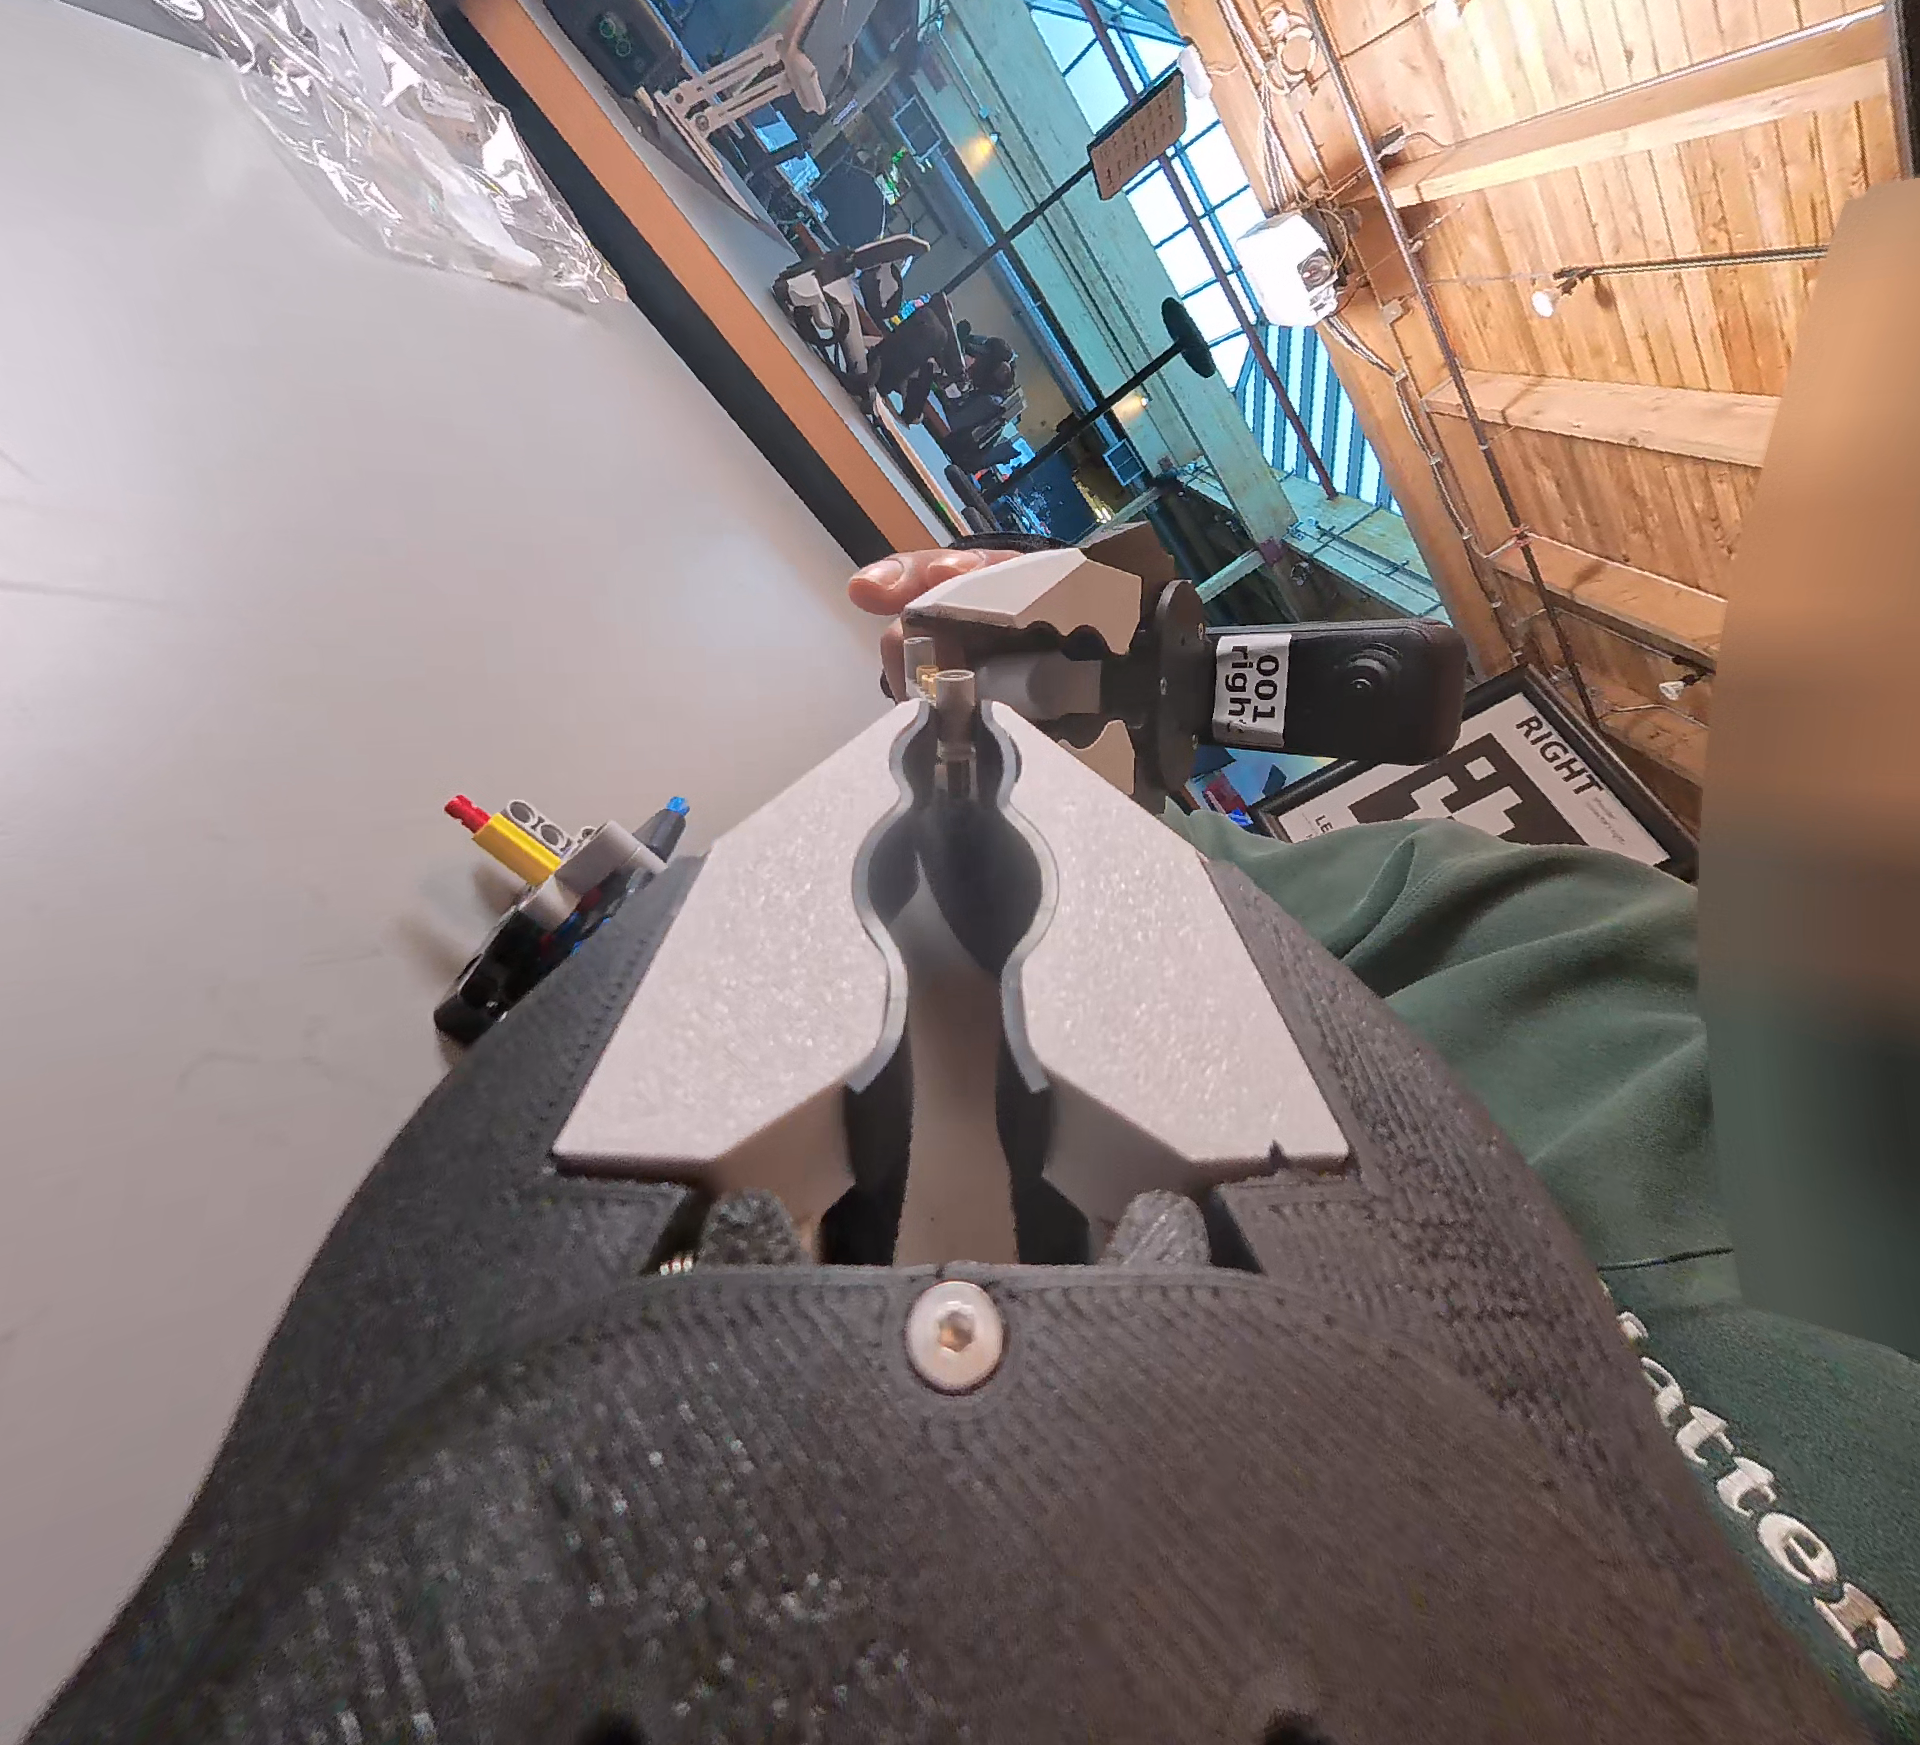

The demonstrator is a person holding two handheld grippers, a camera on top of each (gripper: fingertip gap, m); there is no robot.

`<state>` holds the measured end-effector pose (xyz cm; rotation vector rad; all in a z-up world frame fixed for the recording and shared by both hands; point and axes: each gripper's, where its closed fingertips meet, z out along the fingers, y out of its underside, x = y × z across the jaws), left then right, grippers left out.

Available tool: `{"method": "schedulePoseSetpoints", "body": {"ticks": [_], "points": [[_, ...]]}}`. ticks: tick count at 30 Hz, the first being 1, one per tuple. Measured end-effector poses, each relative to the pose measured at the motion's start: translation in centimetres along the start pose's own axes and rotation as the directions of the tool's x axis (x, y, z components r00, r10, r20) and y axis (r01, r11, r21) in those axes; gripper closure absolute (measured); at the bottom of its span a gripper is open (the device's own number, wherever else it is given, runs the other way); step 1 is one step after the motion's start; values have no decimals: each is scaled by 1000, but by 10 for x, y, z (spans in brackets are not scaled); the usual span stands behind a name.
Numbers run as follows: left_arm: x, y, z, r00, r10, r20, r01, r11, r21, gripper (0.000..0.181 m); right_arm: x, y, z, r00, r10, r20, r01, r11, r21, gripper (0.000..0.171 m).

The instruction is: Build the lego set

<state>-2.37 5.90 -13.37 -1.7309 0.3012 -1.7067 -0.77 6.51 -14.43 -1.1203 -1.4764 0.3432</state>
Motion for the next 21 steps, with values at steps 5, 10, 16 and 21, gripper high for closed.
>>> {"method": "schedulePoseSetpoints", "body": {"ticks": [5, 10, 16, 21], "points": [[0, 4, 3, 1000, 3, -1, -3, 1000, -15, 176, -2, -1, 1, 1000, -12, -3, 12, 1000, -1, 145], [0, 7, 4, 1000, 4, -2, -4, 1000, -27, 176, 2, 0, 0, 1000, 0, -14, 0, 1000, -4, 146], [-2, 5, 2, 1000, 8, 3, -8, 1000, -20, 176, -1, 3, 1, 1000, 0, 3, 0, 1000, -10, 145], [-6, 5, 0, 993, 110, 54, -107, 993, -48, 176, -3, 4, -1, 999, -8, 40, 8, 1000, 9, 138]]}}
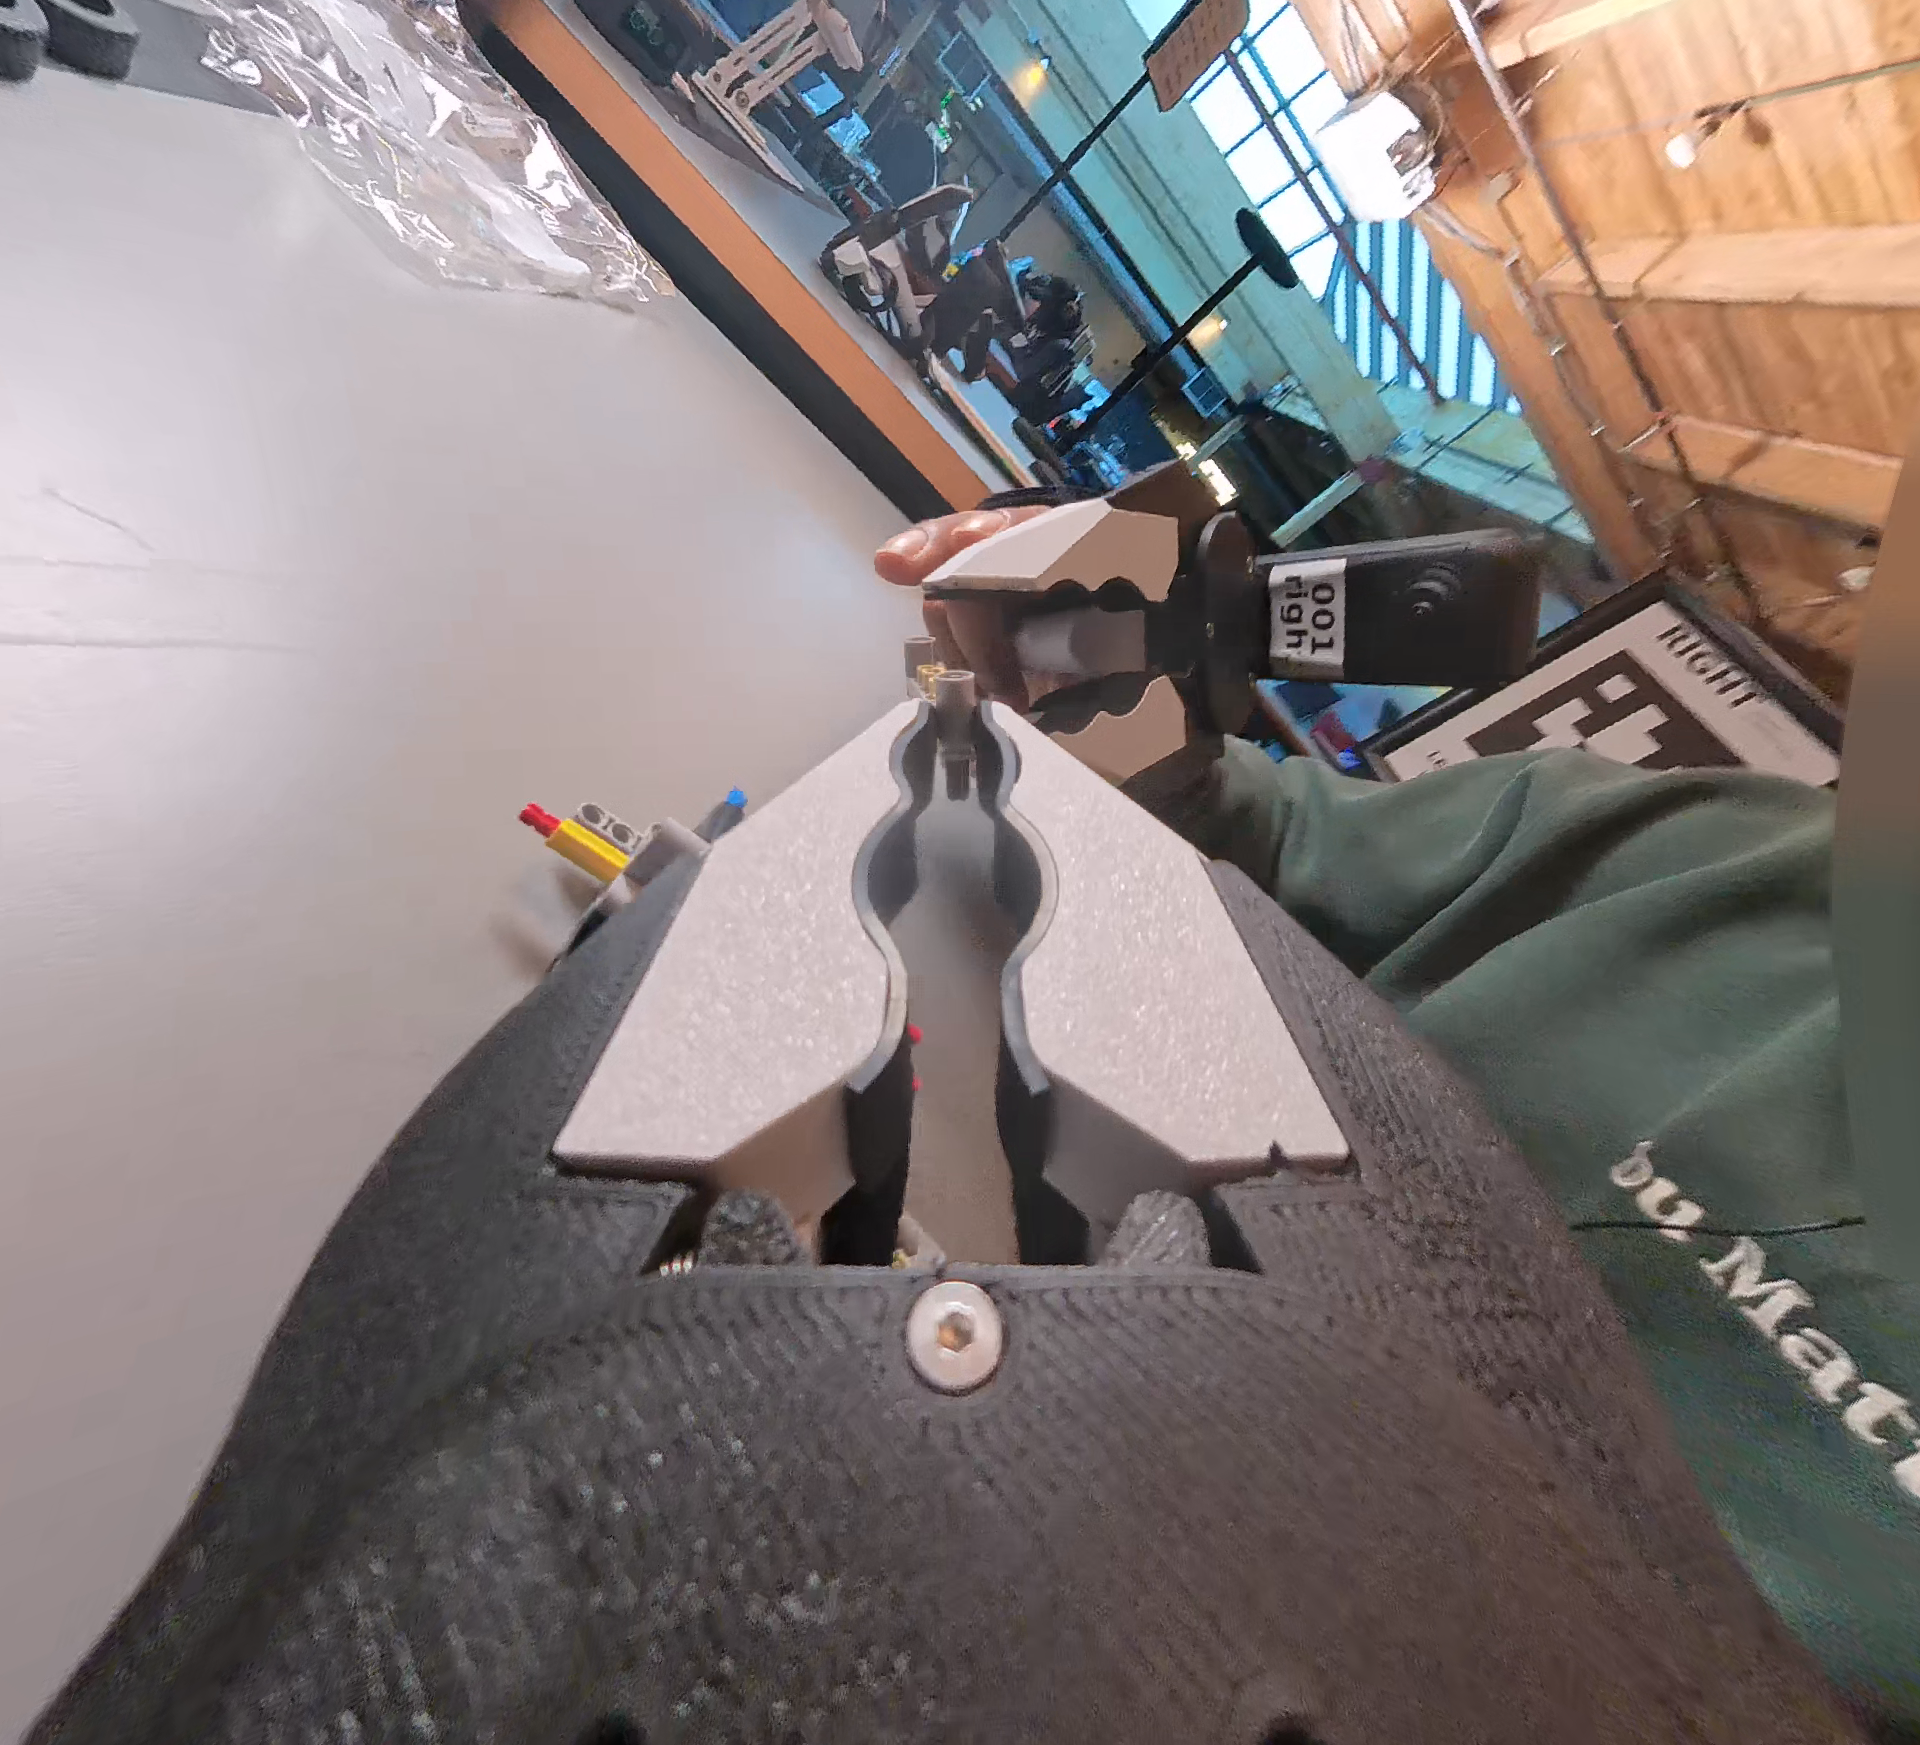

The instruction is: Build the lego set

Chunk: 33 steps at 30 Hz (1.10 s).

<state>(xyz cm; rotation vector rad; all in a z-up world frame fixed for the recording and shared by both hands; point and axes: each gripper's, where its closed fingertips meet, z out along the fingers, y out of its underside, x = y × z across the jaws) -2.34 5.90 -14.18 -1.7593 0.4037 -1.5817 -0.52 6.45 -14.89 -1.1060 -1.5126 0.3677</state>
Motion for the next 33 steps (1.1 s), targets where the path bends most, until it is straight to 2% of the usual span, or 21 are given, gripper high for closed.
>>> {"method": "schedulePoseSetpoints", "body": {"ticks": [4, 8, 13, 20, 27, 29, 31, 33], "points": [[4, 0, -1, 980, 195, 37, -194, 980, -39, 176, 1, 3, -3, 1000, -2, 19, 1, 1000, 23, 138], [11, 3, 0, 918, 394, 54, -388, 917, -90, 176, -2, -1, -5, 996, 62, 70, -67, 995, 70, 139], [13, 9, 3, 892, 449, 54, -440, 890, -123, 176, -6, 1, -6, 981, 137, 135, -150, 985, 86, 139], [10, 10, 3, 916, 399, 48, -391, 912, -124, 175, -9, 9, -6, 959, 208, 194, -227, 971, 80, 146], [1, 26, 6, 992, 125, -30, -128, 978, -165, 176, -18, 8, -4, 957, 189, 222, -208, 976, 63, 146], [1, 32, 6, 993, 102, -56, -111, 974, -195, 176, -29, 12, -4, 921, 244, 303, -262, 965, 20, 150], [1, 38, 6, 992, 96, -76, -111, 967, -231, 176, -44, 13, -8, 839, 338, 426, -359, 933, -33, 151], [2, 43, 6, 992, 81, -101, -105, 960, -259, 176, -52, 14, -9, 779, 399, 483, -419, 905, -71, 151]]}}
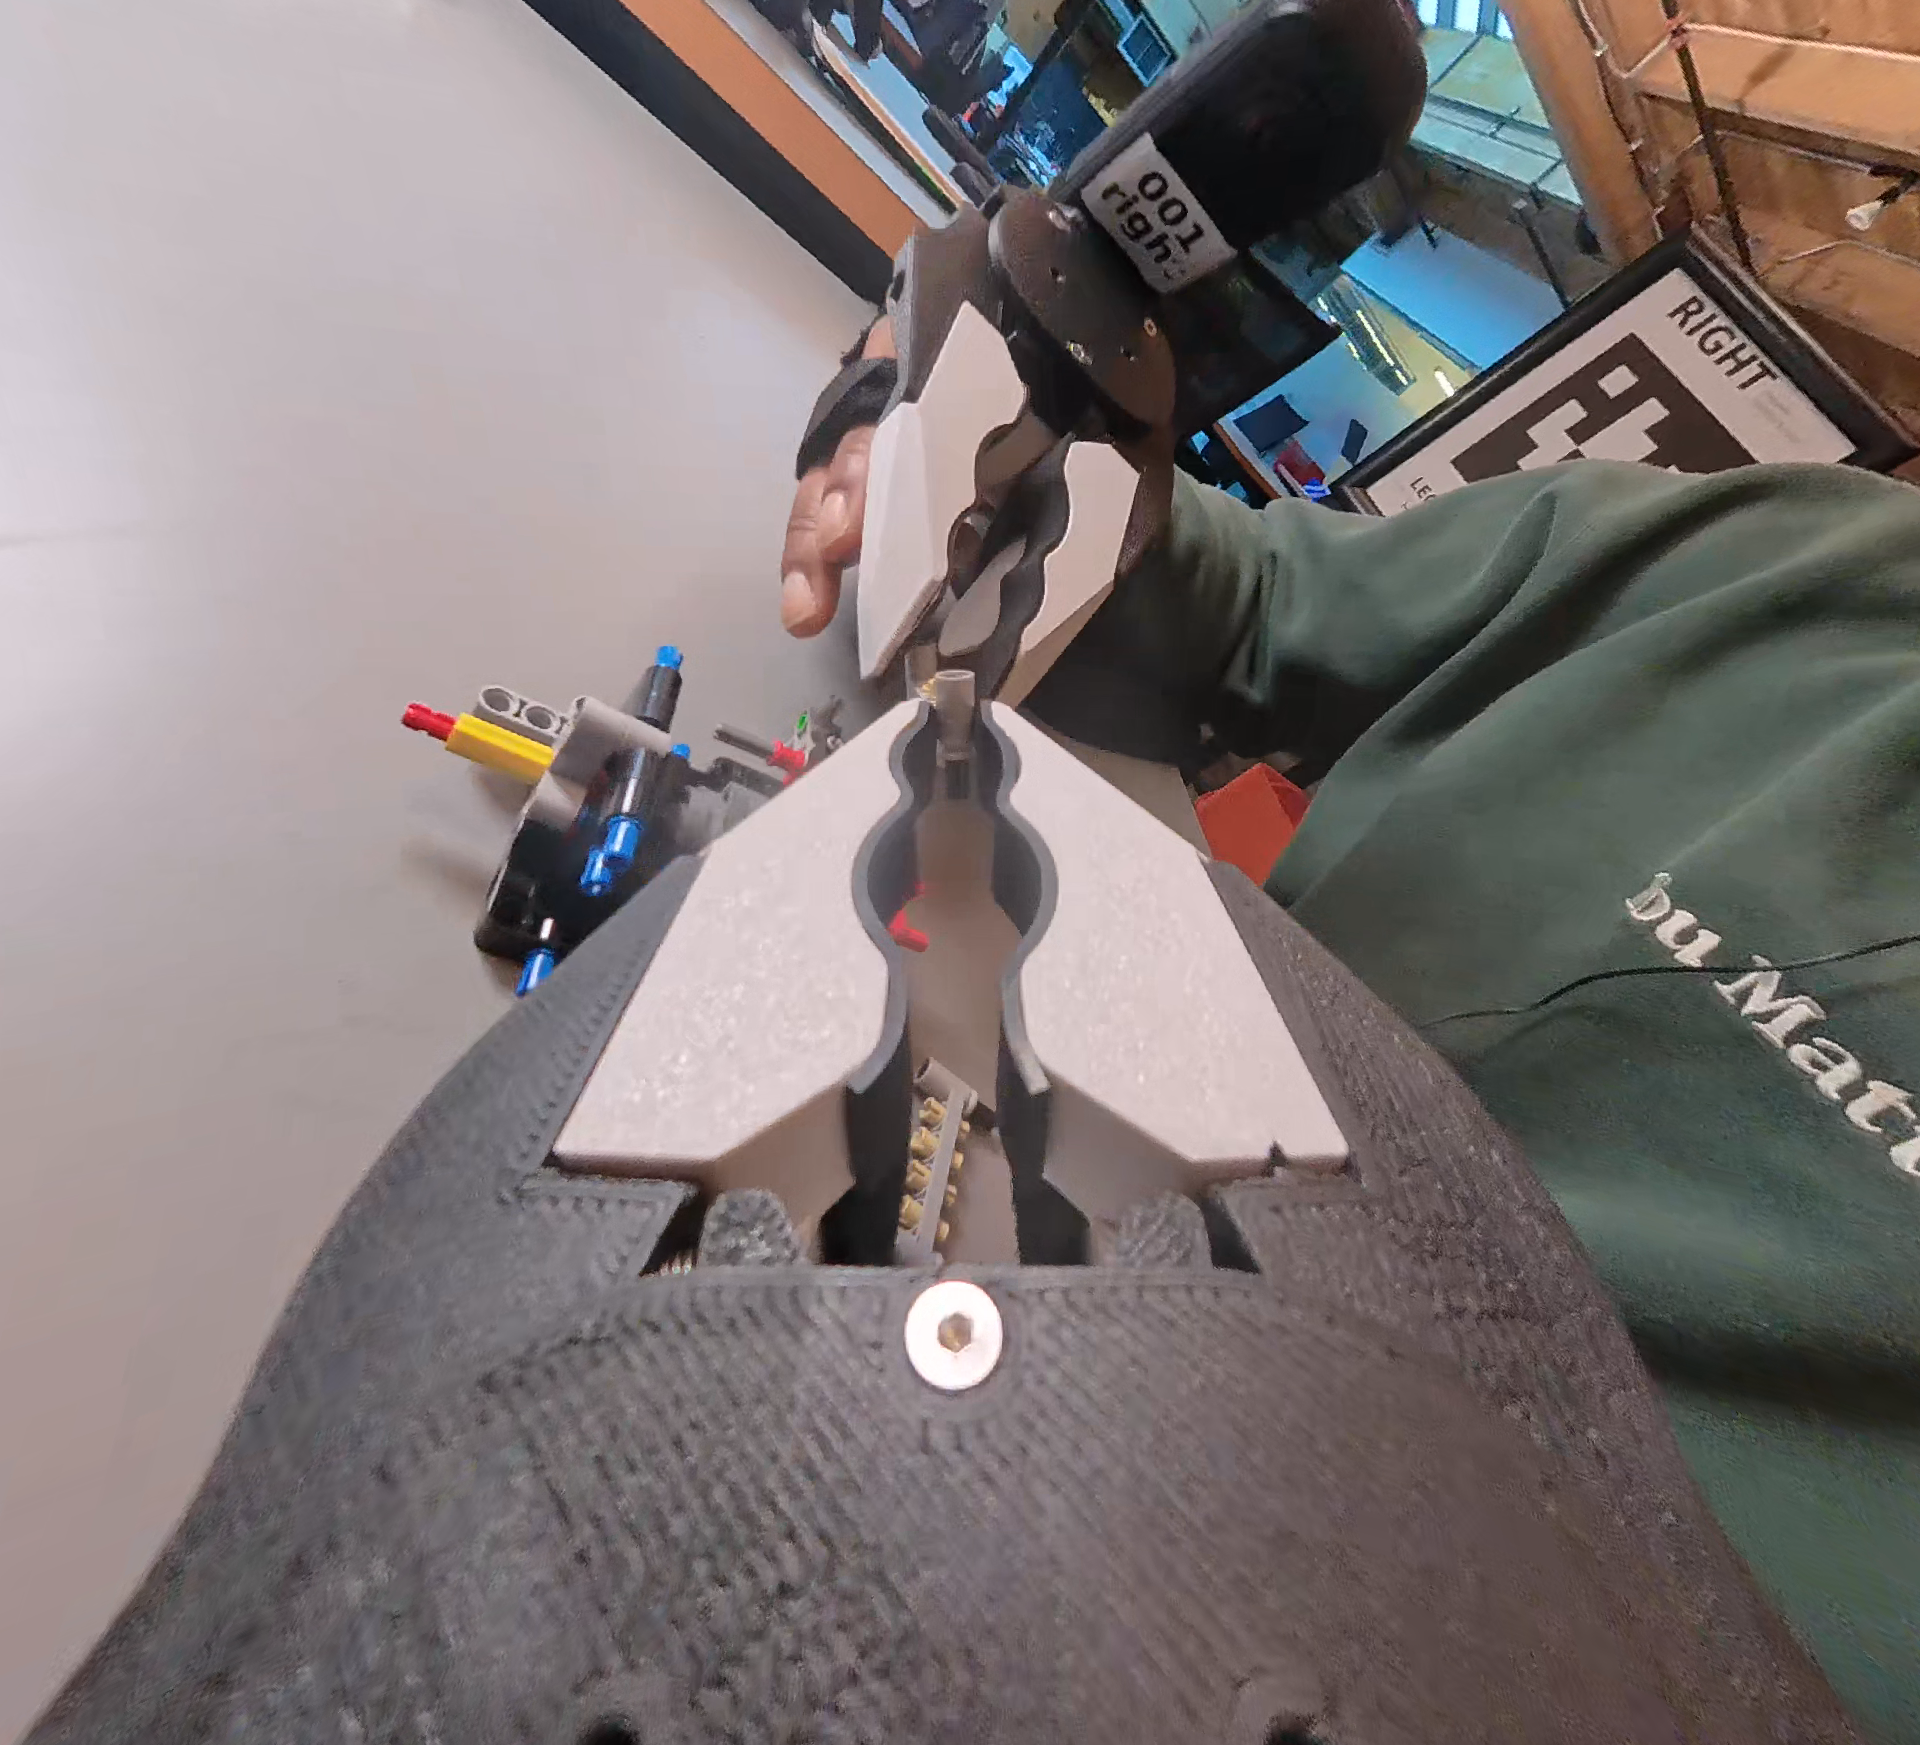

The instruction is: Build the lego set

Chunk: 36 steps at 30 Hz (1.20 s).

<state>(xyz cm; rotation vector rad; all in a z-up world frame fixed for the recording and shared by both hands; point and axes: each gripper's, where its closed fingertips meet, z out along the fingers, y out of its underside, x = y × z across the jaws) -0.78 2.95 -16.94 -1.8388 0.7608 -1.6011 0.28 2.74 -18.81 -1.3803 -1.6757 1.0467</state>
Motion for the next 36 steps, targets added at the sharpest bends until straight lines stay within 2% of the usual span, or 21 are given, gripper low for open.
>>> {"method": "schedulePoseSetpoints", "body": {"ticks": [4, 16, 20, 23, 26, 28, 31, 33, 36], "points": [[2, 6, 2, 1000, 28, -14, -28, 999, -41, 175, -10, -5, 4, 993, 89, 77, -91, 996, 16, 151], [8, 7, 2, 997, 74, -27, -76, 995, -58, 175, -8, -11, 9, 967, 235, 98, -239, 970, 36, 165], [2, 0, -2, 992, 127, 25, -126, 992, -27, 173, 0, -13, 9, 931, 350, 103, -356, 933, 55, 165], [-15, -16, -17, 965, 204, 167, -208, 978, 8, 153, 13, -15, 5, 875, 473, 100, -481, 872, 93, 165], [-49, -16, -37, 882, 304, 360, -291, 952, -89, 144, 28, -14, -2, 822, 563, 85, -570, 811, 134, 165], [-62, -5, -39, 850, 350, 393, -299, 936, -187, 143, 34, -11, -4, 792, 606, 78, -610, 778, 148, 165], [-60, 8, -25, 852, 380, 361, -295, 917, -271, 159, 38, -10, -5, 722, 684, 106, -691, 706, 155, 165], [-65, 15, -22, 807, 439, 395, -311, 884, -348, 170, 41, -8, -5, 677, 728, 109, -735, 659, 158, 165], [-67, 23, -23, 741, 477, 473, -297, 864, -406, 174, 44, -2, -7, 637, 767, 76, -768, 622, 155, 165]]}}
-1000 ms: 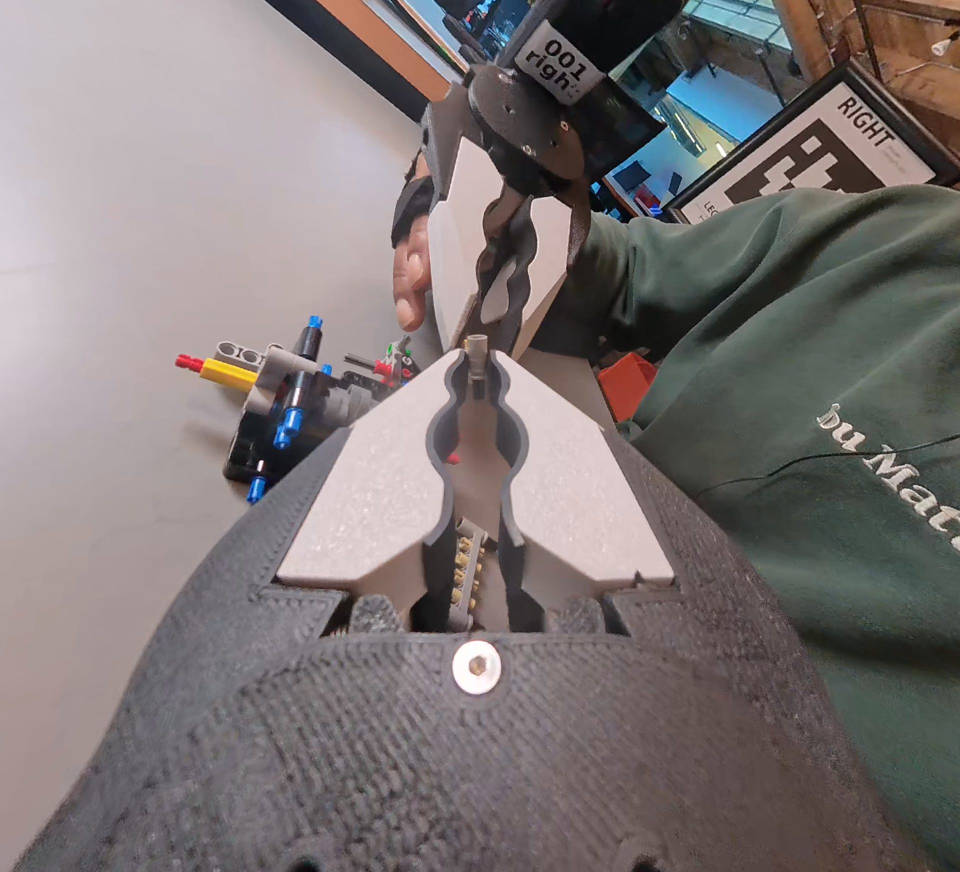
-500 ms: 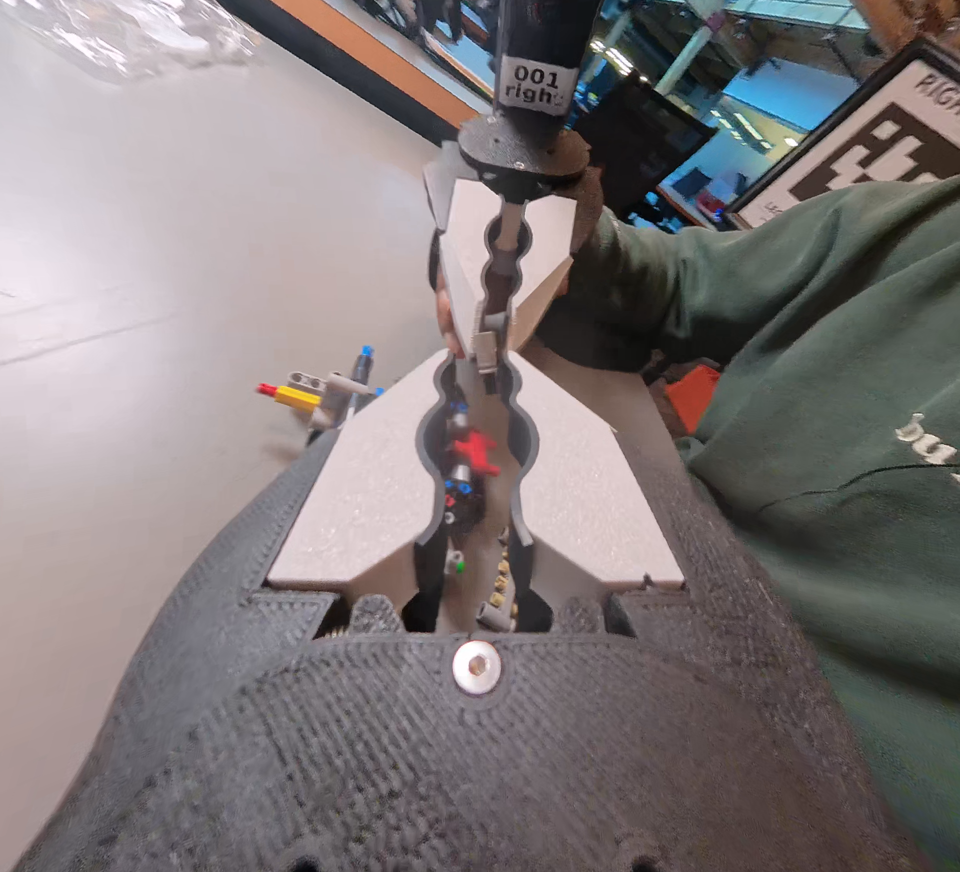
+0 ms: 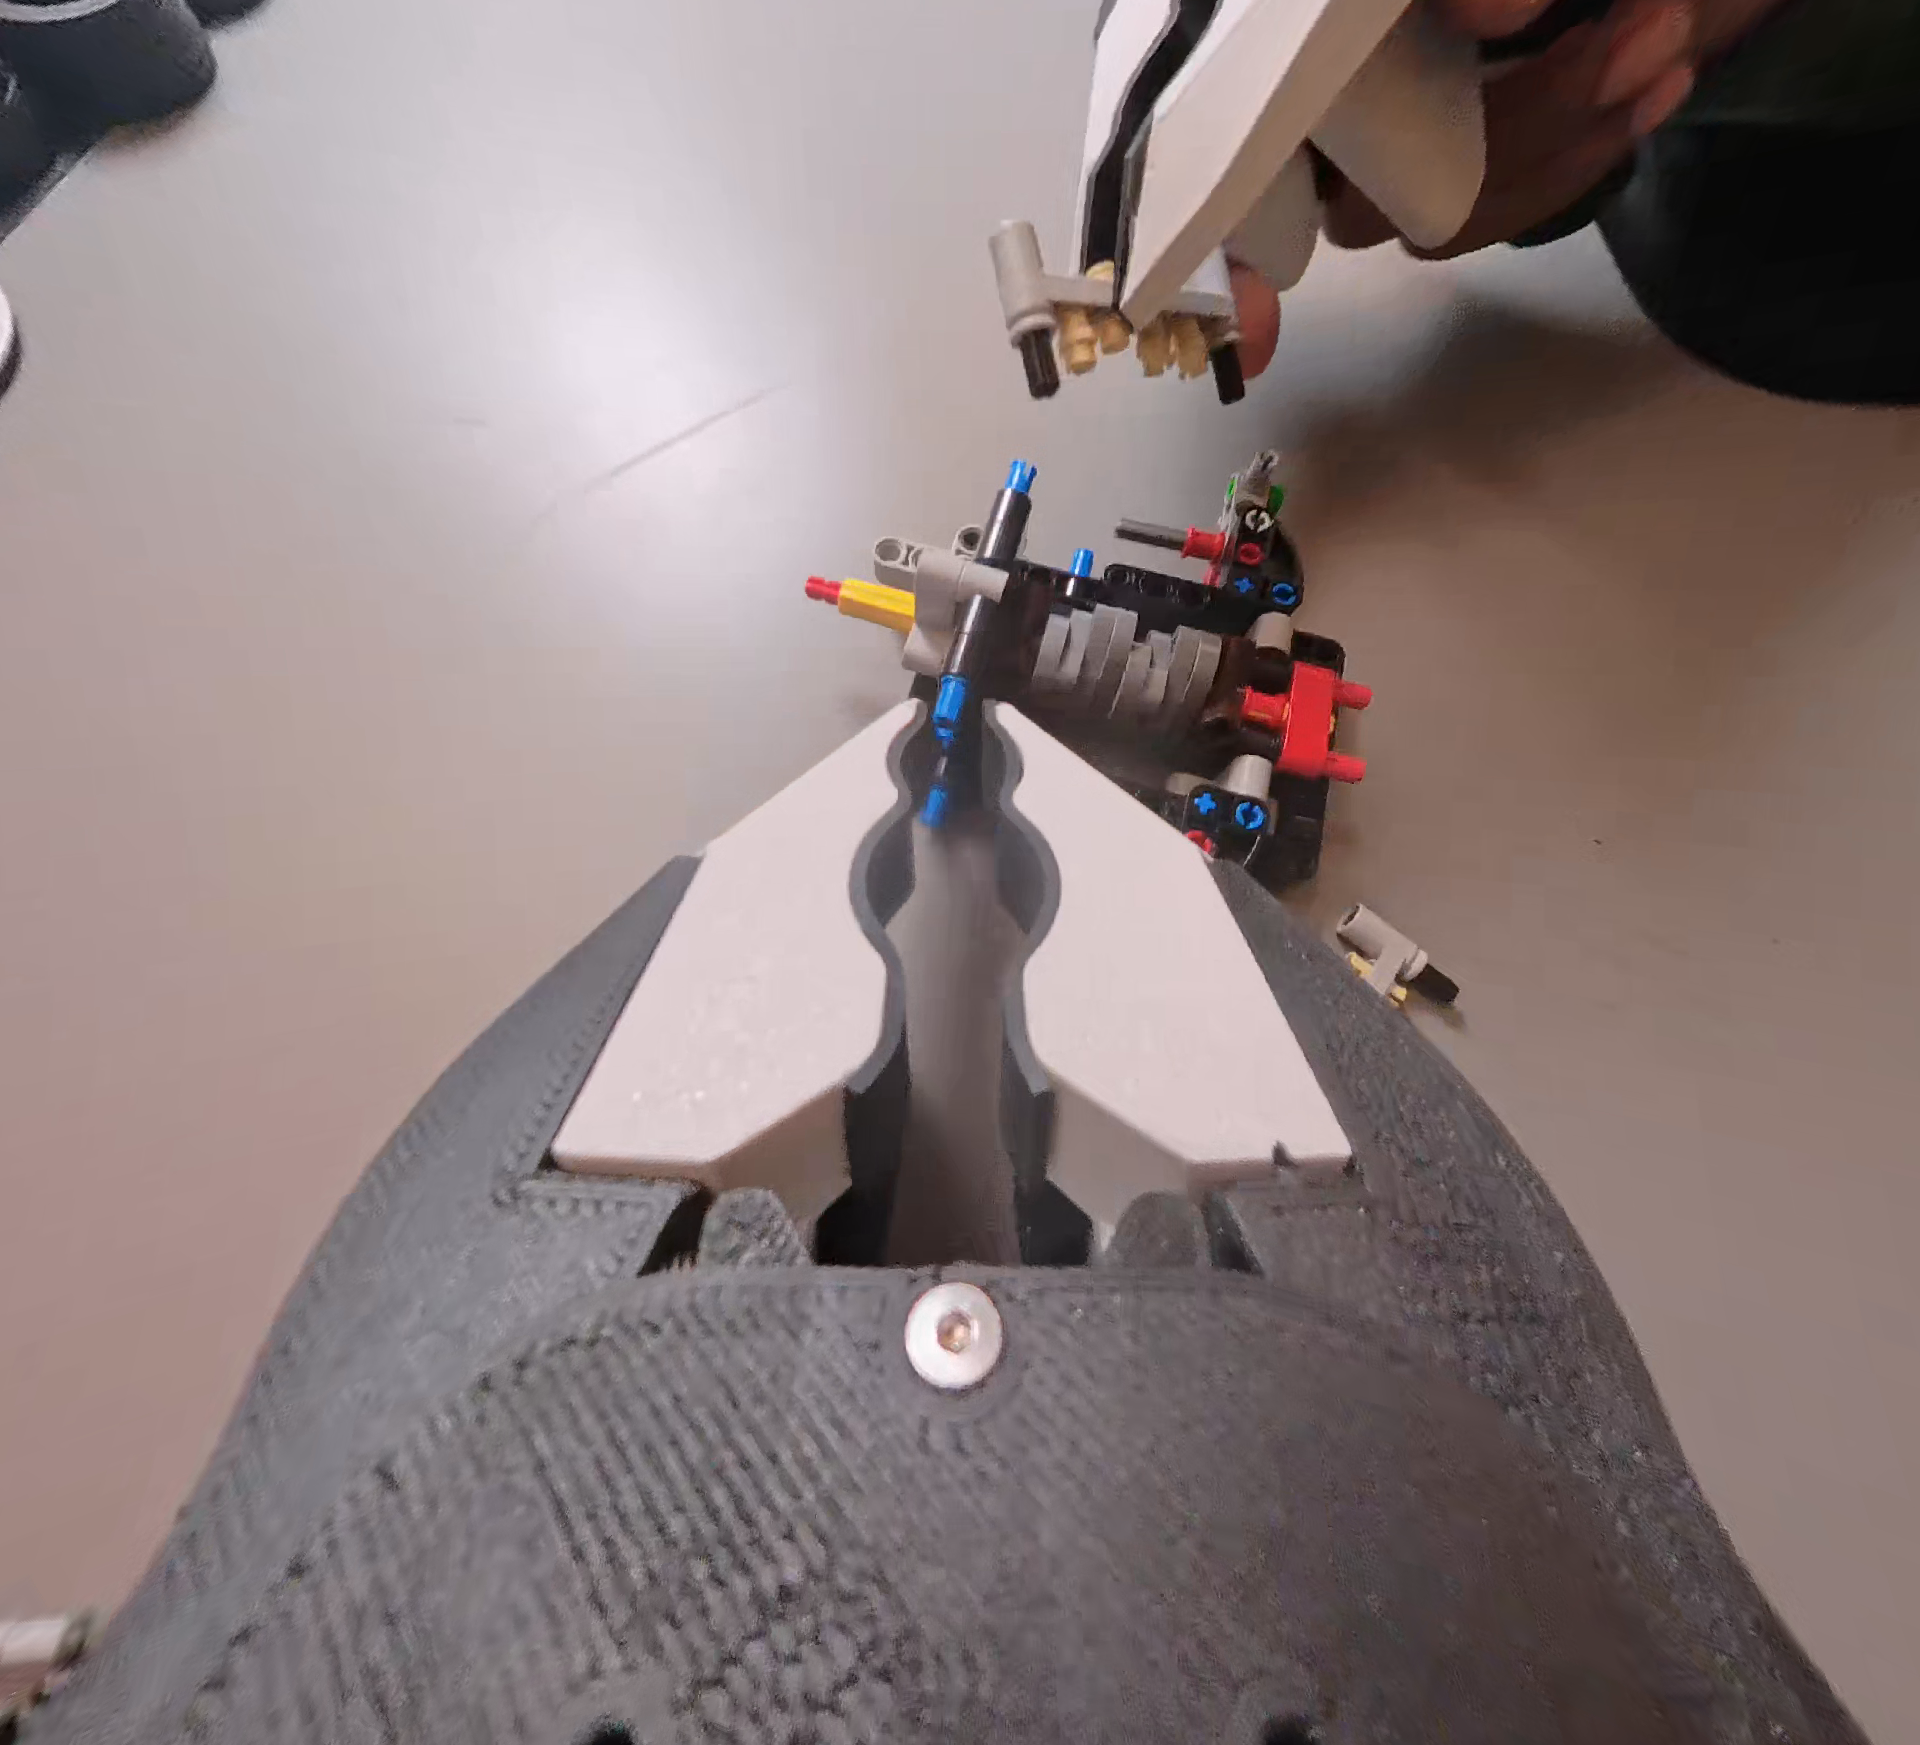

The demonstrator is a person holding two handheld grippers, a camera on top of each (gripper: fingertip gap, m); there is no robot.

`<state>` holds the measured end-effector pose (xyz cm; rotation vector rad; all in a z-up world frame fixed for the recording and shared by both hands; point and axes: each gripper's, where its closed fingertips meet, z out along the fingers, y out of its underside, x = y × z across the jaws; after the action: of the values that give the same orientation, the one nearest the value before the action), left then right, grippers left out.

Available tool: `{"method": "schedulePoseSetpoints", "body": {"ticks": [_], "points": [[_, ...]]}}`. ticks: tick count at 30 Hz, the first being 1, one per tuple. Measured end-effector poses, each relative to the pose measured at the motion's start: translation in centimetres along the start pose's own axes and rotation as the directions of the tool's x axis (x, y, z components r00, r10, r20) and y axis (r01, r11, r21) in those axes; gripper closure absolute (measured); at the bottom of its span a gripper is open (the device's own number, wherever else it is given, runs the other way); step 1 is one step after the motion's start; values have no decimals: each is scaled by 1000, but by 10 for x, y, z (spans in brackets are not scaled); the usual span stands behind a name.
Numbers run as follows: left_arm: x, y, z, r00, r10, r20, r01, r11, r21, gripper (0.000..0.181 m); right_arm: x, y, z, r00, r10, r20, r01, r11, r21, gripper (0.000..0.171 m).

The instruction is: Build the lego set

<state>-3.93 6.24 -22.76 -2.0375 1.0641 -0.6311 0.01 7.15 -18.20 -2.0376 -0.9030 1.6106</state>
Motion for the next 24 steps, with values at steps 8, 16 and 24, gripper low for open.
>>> {"method": "schedulePoseSetpoints", "body": {"ticks": [8, 16, 24], "points": [[26, 11, -9, 982, -134, 131, 139, 990, -29, 171, -2, 21, -8, 997, 64, -51, -66, 997, -40, 166], [63, 7, -22, 986, -145, -80, 149, 988, 42, 167, -8, 43, -8, 991, 109, -78, -119, 984, -130, 165], [65, 14, -10, 989, -79, -127, 80, 997, 6, 171, -9, 57, 1, 979, 144, -143, -171, 964, -203, 166]]}}
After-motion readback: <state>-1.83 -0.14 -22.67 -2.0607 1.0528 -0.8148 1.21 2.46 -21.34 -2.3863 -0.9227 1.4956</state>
